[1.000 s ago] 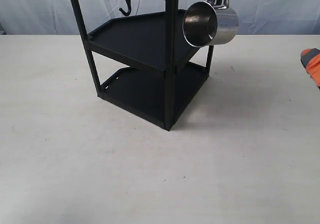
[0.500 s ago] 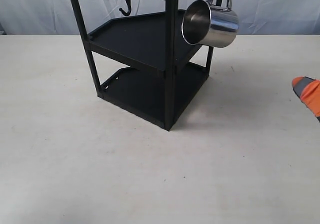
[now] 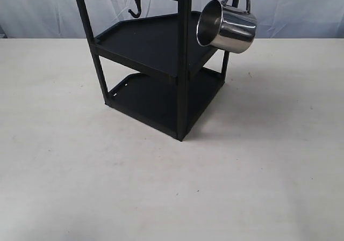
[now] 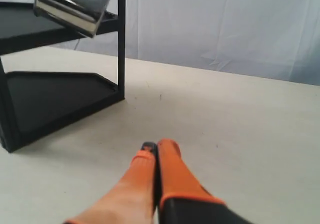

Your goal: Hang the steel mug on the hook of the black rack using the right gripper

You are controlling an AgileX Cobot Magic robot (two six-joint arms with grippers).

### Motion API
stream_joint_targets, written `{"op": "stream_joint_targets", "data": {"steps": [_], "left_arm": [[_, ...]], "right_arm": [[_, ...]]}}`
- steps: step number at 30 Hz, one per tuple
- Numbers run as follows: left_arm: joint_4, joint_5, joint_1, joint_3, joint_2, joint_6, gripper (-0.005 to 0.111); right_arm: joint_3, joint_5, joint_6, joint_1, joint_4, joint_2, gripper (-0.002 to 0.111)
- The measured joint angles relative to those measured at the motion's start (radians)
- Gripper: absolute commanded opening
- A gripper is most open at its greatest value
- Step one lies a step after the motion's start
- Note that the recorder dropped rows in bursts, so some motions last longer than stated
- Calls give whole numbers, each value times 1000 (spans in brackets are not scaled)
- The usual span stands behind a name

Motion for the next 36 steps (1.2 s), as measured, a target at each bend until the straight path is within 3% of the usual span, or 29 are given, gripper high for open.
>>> {"op": "stream_joint_targets", "data": {"steps": [36], "left_arm": [[0,0,0,0,0,0,0]], "right_arm": [[51,1,-1,0,-18,-2,0]]}}
